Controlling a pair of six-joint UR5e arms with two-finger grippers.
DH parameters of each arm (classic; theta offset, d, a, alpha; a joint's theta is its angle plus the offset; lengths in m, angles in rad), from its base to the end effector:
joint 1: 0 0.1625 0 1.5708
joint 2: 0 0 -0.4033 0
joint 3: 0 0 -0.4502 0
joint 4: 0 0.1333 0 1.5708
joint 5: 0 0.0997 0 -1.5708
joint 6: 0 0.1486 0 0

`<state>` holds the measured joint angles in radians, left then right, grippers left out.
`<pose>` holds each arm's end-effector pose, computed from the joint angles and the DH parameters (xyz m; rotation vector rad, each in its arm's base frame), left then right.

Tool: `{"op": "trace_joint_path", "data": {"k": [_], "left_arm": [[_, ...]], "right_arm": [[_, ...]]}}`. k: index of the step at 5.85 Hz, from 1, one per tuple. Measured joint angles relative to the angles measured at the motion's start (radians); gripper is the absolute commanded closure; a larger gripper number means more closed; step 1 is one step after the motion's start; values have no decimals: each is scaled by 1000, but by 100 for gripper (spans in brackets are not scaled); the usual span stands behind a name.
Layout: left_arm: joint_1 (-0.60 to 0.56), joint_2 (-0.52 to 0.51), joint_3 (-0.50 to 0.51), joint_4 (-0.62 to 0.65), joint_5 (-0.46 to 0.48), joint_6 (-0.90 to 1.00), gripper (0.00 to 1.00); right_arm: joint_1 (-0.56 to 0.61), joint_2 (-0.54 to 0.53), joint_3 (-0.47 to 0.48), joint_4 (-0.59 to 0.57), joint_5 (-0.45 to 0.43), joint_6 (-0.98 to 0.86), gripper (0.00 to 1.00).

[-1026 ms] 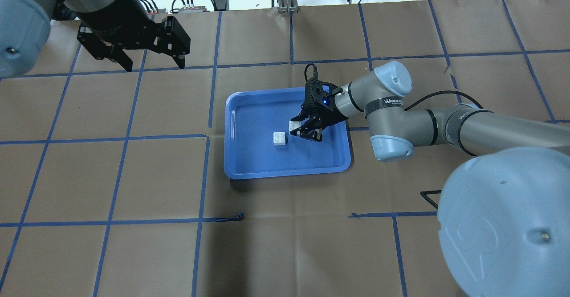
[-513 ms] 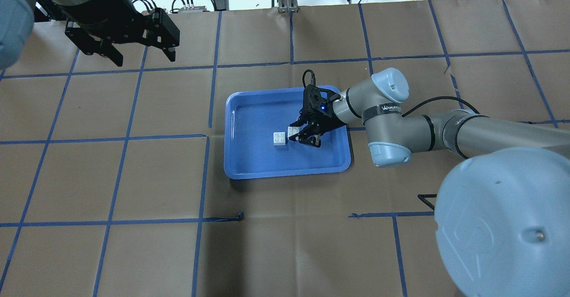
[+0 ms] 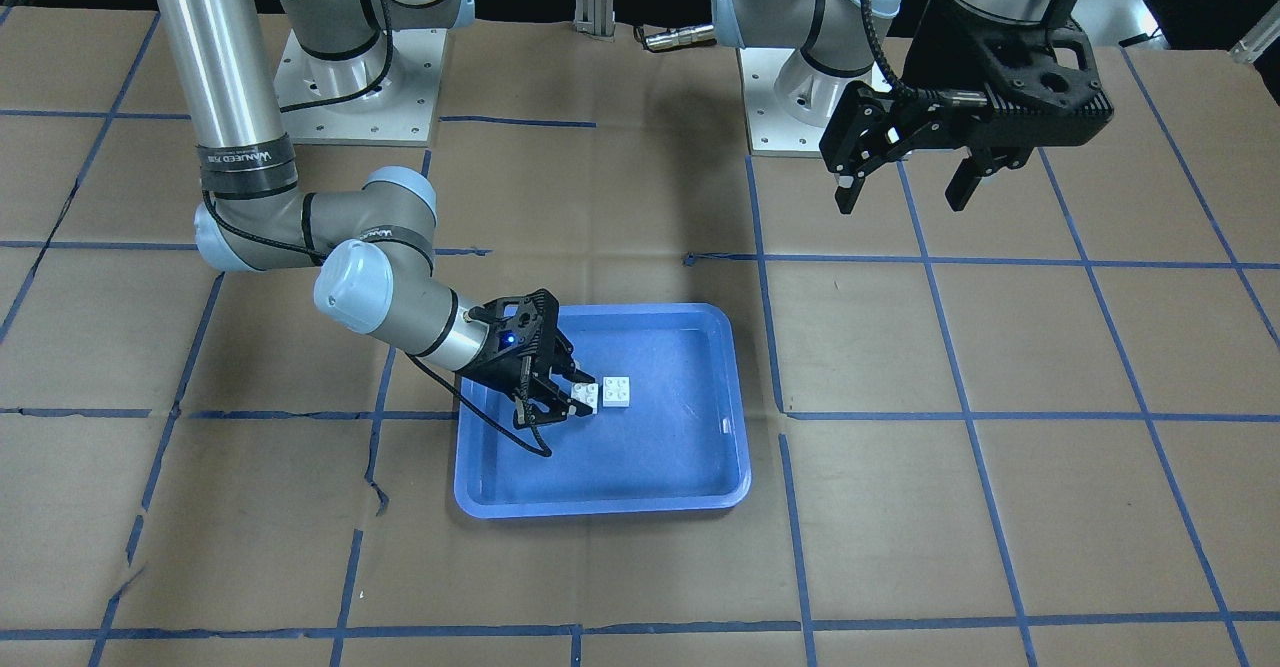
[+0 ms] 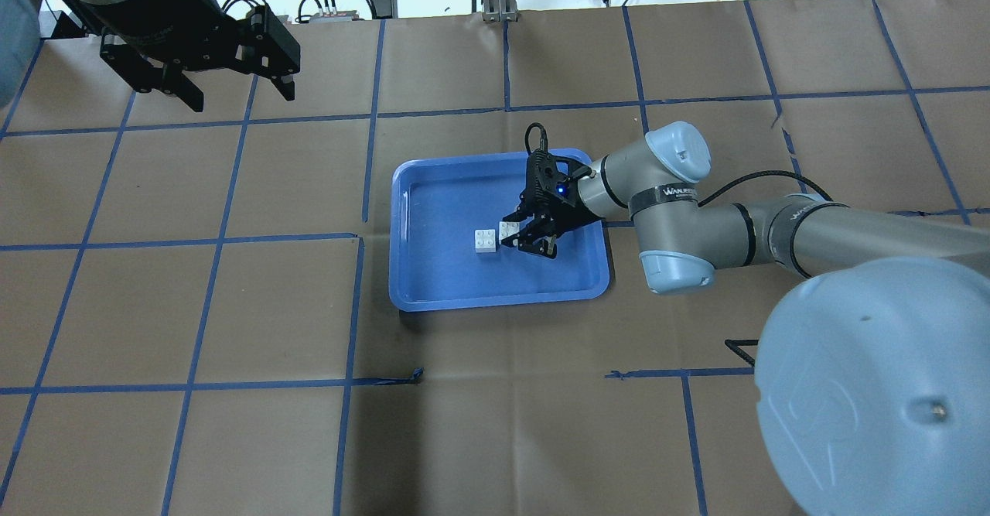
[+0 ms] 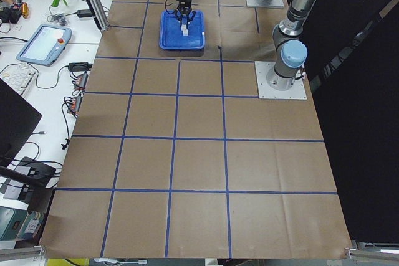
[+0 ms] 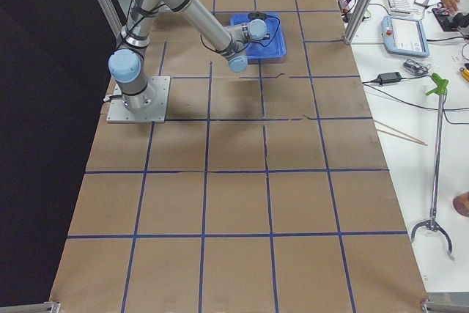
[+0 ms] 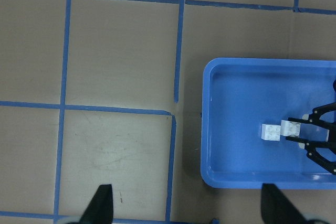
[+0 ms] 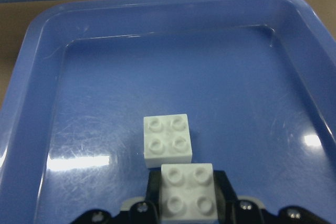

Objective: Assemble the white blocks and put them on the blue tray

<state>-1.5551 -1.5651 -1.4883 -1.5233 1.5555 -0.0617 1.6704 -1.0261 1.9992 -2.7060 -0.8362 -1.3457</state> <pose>-0.1267 -0.5671 0.4717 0.1189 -3.1138 0.2111 0.2893 -0.5525 0.0425 -1.7375 1.8506 -0.7370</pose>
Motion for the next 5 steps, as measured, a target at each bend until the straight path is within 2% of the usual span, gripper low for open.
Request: {"op": "trace_joint_path", "data": {"k": [5], "left_arm": [[2, 2, 0, 2, -5, -1, 1]], "right_arm": [[13, 0, 1, 2, -1, -1, 63]]}}
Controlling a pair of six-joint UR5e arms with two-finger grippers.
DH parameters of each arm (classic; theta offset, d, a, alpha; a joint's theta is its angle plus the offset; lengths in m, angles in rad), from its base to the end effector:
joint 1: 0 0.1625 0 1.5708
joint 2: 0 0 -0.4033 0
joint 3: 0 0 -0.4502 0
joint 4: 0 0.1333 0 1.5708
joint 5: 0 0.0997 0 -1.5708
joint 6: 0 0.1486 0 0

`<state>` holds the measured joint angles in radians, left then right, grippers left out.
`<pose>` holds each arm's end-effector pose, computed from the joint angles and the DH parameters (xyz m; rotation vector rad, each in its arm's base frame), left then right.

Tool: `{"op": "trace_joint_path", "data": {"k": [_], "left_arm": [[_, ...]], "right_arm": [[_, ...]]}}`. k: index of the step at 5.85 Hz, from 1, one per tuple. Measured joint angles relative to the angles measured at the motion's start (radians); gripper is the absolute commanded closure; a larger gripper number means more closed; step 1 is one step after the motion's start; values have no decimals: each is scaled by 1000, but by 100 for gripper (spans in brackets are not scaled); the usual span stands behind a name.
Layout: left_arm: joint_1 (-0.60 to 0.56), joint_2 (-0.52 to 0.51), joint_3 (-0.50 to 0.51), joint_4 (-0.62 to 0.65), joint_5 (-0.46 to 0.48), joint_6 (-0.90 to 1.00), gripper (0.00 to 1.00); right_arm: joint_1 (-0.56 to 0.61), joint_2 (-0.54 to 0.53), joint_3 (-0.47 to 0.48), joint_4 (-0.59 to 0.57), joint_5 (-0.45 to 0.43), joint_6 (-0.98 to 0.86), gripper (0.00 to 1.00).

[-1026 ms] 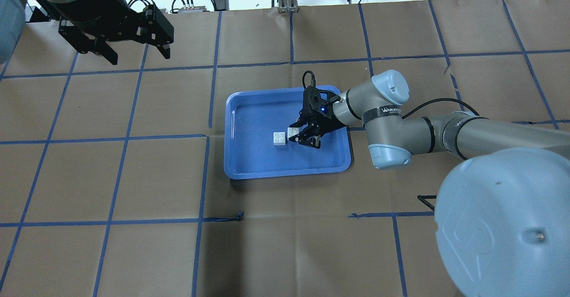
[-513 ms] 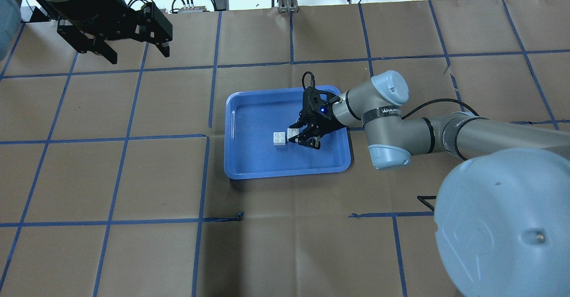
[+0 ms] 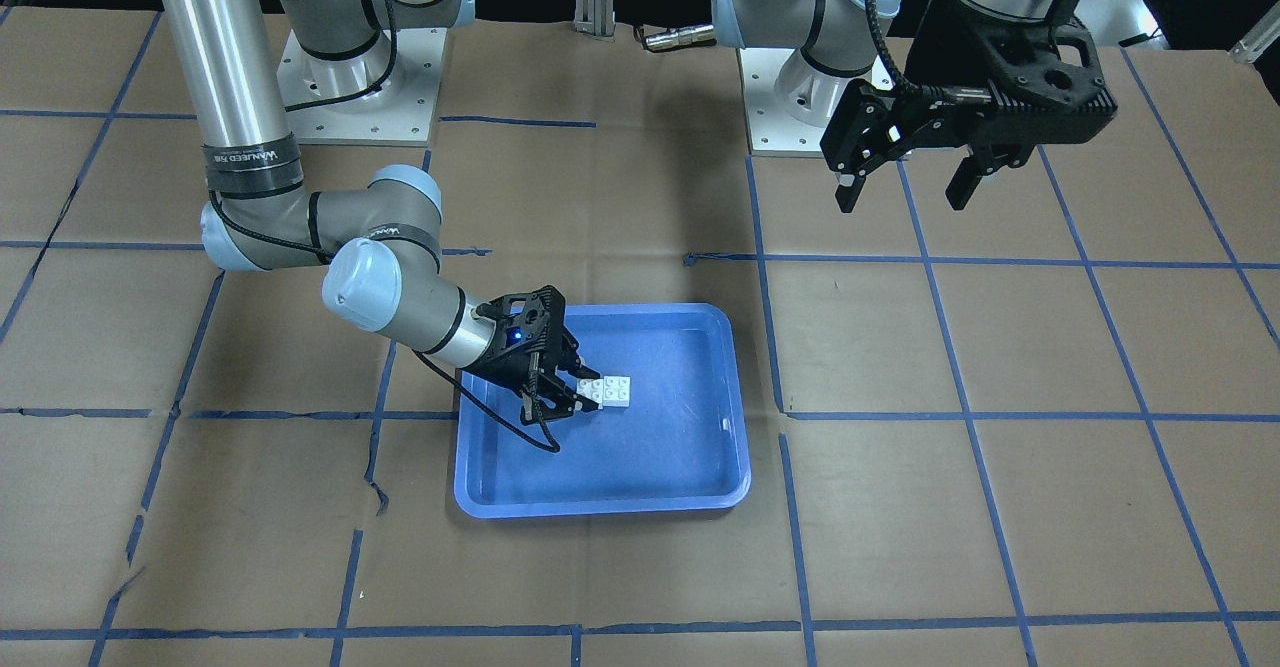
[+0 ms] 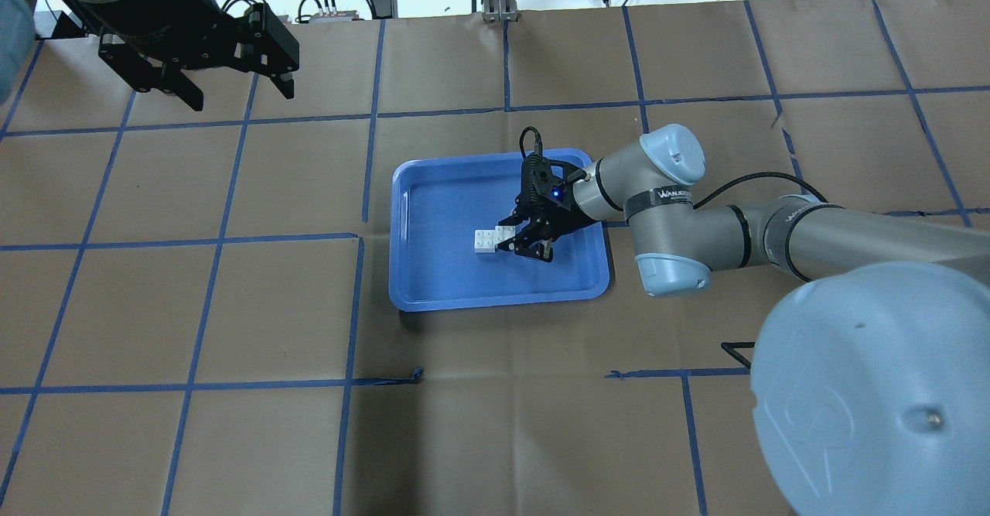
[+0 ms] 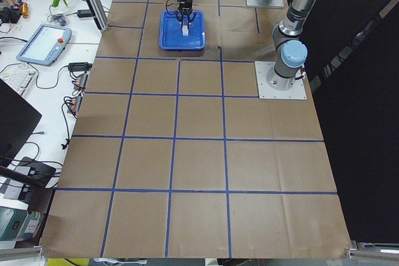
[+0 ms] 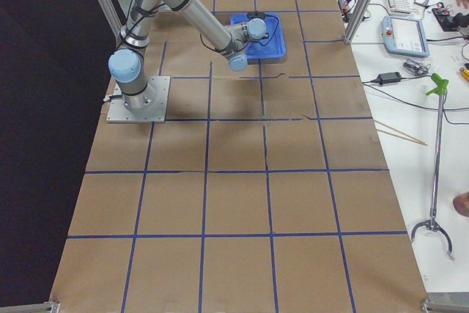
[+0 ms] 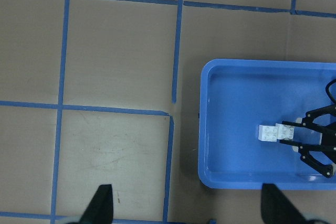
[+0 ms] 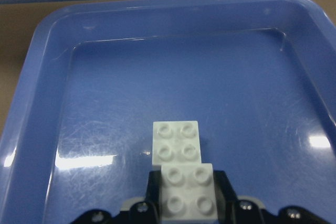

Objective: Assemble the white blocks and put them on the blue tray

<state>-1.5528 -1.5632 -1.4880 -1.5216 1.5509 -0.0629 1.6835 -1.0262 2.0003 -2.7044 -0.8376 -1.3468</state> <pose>-0.1261 -0.5671 0.4732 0.1236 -3.1086 0.2167 0.2963 -0.5480 0.0419 -1.7486 1.8382 -0.7287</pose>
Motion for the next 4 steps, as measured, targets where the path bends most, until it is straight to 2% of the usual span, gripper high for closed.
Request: {"op": "trace_joint_path", "data": {"k": [4], "left_arm": [[0, -3, -1, 16, 0, -3, 1]], "right_arm": [[1, -3, 9, 0, -1, 0, 63]]}}
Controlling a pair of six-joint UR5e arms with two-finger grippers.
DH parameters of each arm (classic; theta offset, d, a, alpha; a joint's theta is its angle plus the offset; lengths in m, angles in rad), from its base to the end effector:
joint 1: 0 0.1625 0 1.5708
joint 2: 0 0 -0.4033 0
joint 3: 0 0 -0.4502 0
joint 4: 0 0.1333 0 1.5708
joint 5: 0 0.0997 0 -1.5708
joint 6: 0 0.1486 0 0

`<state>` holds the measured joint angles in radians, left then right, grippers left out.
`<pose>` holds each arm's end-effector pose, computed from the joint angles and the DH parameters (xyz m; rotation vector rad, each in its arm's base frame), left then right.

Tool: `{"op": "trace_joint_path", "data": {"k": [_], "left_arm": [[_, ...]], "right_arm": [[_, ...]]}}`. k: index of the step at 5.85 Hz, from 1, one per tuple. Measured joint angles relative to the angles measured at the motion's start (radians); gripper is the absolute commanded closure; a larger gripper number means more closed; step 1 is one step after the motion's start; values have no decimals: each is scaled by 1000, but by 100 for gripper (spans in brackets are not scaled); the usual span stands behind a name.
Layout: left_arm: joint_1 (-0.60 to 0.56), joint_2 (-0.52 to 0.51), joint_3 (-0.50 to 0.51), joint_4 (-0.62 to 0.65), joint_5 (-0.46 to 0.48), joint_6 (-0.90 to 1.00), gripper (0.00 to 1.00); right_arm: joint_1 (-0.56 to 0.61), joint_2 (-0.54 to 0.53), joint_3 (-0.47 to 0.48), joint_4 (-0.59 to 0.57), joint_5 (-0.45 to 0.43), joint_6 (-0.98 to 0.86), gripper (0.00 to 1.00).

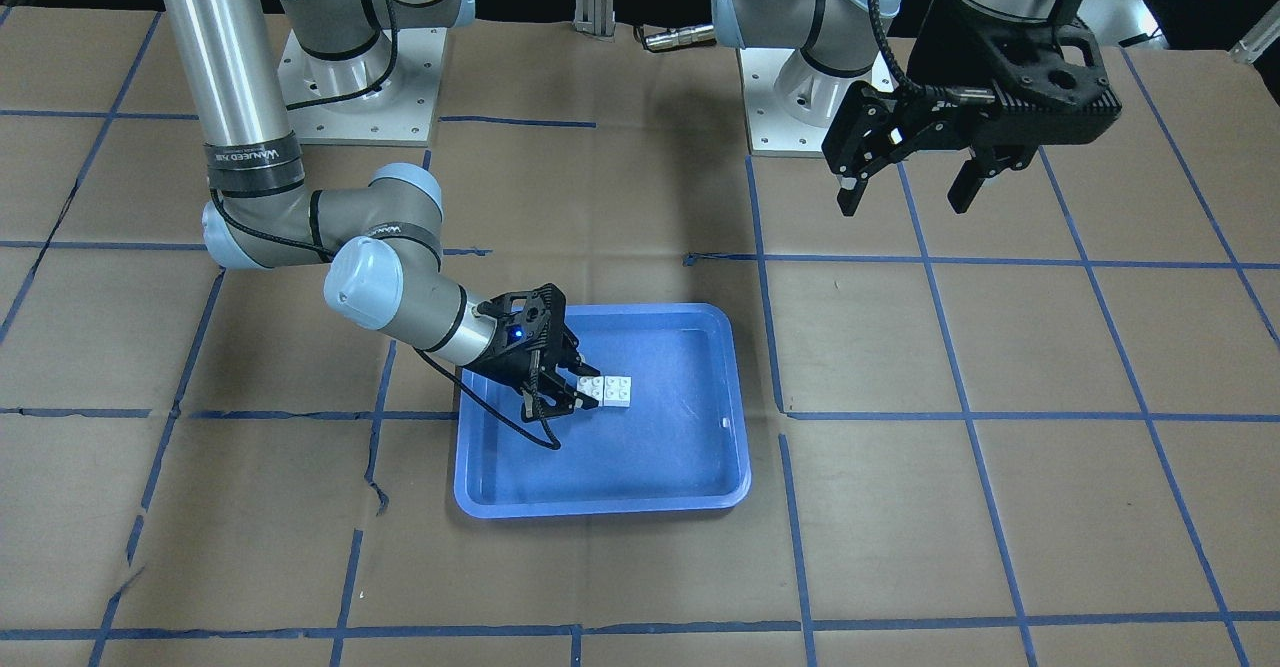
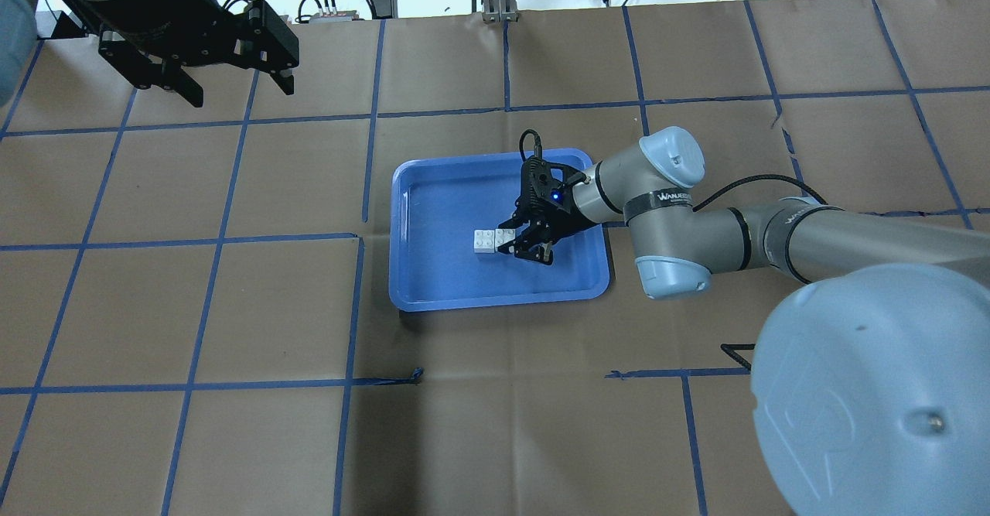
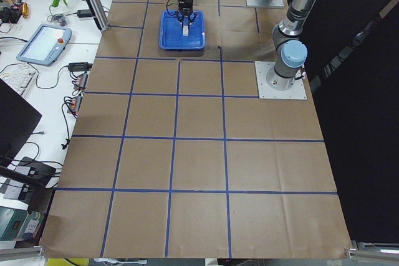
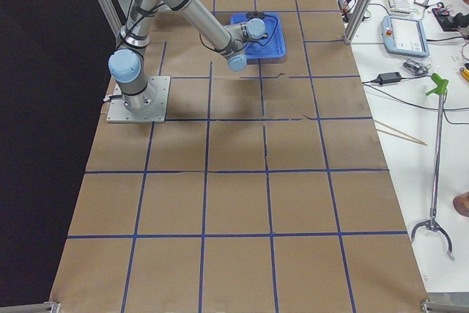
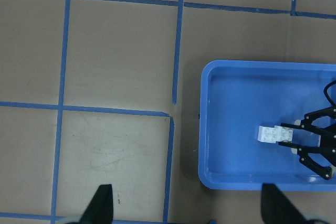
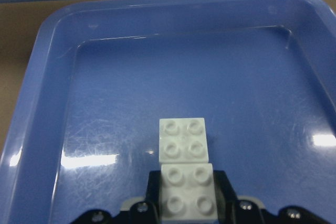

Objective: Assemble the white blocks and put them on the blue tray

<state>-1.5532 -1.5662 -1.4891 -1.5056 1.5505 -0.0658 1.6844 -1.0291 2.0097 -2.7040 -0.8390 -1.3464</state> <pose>-0.1263 -0.5700 0.4728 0.1272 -3.1062 0.2351 0.2961 -0.5438 0.0399 -1.7459 1.8396 -0.7197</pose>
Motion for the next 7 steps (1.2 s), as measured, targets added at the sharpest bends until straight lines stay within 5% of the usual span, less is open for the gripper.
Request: {"op": "trace_joint_path", "data": {"k": [2, 7], "left_arm": [[-2, -4, 0, 2, -1, 0, 1], [-1, -4, 0, 2, 0, -2, 1]], "right_arm": [[1, -1, 1, 1, 1, 1, 63], [1, 3, 0, 0, 6, 3, 40]]}}
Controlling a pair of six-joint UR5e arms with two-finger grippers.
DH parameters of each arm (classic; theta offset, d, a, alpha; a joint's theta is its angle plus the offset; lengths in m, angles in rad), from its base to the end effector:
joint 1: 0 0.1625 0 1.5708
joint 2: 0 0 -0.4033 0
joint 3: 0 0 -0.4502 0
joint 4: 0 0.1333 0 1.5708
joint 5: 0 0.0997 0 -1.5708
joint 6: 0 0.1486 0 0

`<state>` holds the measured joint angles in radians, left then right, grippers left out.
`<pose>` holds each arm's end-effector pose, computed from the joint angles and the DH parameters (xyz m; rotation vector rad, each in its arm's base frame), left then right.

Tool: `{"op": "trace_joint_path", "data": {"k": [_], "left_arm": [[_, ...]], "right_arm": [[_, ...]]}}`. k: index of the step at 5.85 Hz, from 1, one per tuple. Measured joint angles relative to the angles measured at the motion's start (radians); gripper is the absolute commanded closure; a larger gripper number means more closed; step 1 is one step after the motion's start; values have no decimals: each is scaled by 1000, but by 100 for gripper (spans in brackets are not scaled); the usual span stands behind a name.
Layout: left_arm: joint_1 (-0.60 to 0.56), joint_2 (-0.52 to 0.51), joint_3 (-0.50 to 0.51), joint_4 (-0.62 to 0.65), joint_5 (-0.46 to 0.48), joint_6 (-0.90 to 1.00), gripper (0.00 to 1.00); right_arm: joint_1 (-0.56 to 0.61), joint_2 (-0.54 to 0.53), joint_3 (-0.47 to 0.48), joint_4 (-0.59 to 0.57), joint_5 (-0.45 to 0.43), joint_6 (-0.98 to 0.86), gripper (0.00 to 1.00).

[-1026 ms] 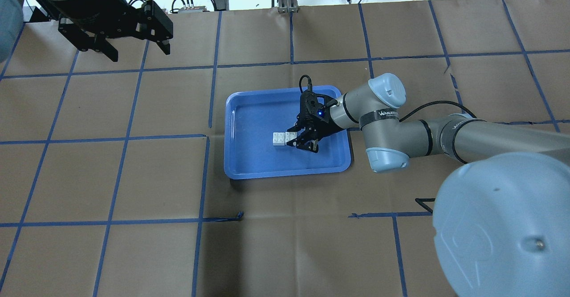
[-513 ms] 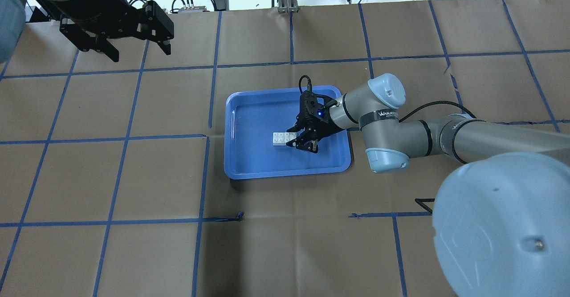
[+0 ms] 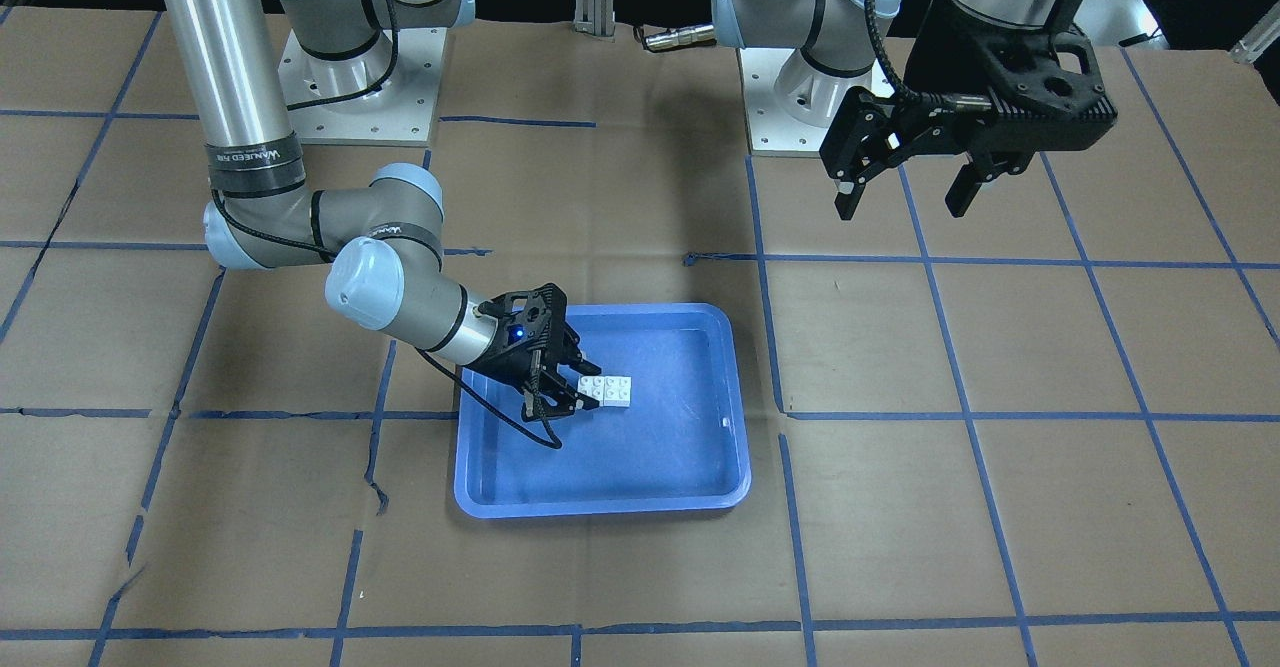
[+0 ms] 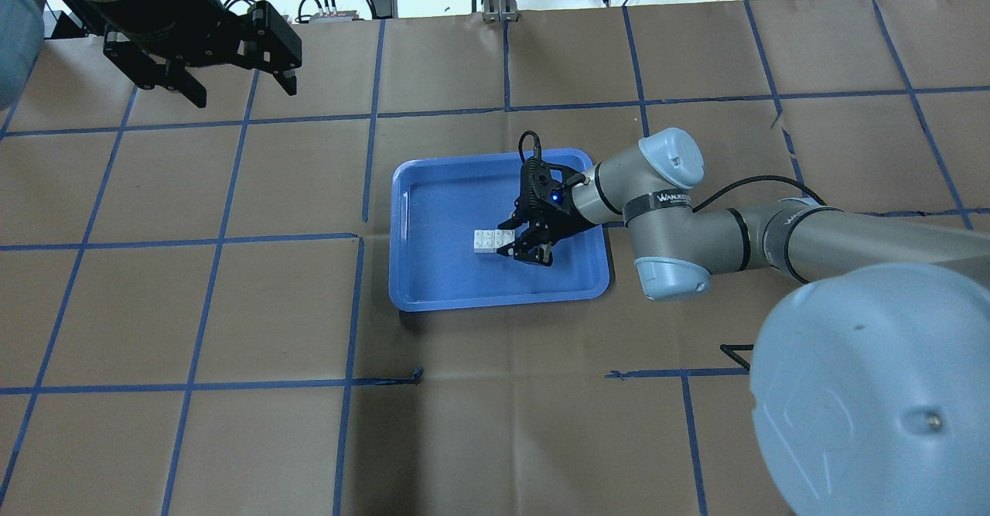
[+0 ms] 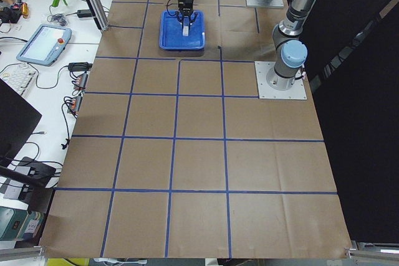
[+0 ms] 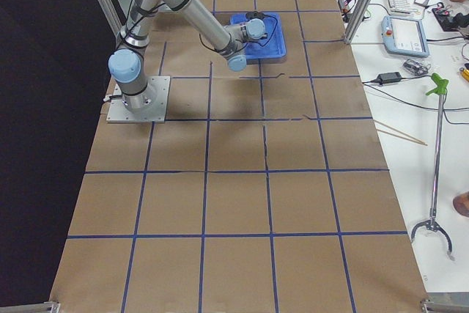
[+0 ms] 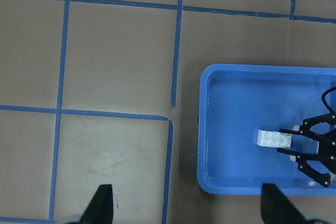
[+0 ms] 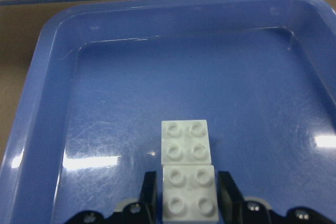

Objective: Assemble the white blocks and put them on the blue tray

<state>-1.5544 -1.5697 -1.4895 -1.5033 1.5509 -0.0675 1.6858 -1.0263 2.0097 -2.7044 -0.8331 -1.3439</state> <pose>-0.1269 -0.5712 0.4708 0.1281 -3.1066 0.2326 0.2975 -0.5429 0.0389 -1.7396 1.8357 -0.7187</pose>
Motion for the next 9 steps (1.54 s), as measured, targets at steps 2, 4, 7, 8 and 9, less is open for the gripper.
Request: {"op": "trace_joint_path", "data": {"k": [2, 4, 7, 8, 9], "left_arm": [[0, 0, -1, 0, 0, 0, 1], [0, 0, -2, 0, 0, 1, 1], [1, 0, -2, 0, 0, 2, 1], [1, 0, -2, 0, 0, 2, 1], [1, 0, -2, 0, 0, 2, 1]], "right_arm": [[-1, 1, 0, 0, 0, 1, 0], [-1, -6, -7, 0, -9, 13, 0], [-8, -65, -80, 108, -42, 92, 0], [-14, -116, -108, 213, -84, 102, 0], [-22, -177, -139, 343, -150, 135, 0]]}}
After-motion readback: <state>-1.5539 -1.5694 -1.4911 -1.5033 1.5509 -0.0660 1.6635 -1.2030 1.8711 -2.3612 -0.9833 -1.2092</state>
